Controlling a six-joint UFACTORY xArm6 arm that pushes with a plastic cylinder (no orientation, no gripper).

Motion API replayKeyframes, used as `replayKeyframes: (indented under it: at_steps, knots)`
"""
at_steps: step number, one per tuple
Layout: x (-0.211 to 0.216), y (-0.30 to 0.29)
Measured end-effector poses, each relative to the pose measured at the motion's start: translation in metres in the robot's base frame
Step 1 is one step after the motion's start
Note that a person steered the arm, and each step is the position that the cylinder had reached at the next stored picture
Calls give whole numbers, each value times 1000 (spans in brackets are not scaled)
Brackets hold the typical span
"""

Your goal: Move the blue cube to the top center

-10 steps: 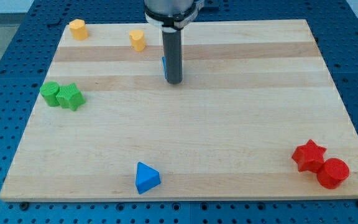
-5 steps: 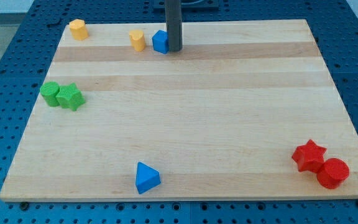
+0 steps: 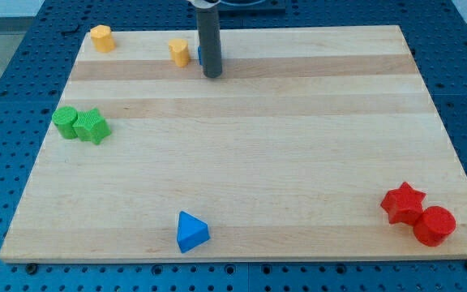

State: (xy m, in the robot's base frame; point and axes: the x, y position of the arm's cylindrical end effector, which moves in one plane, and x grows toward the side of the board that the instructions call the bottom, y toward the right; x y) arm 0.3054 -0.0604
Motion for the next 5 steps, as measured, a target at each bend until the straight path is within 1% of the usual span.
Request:
replayKeyframes:
  at_steps: [3, 5]
  knots:
    - [-42, -1]
    - [-53, -1]
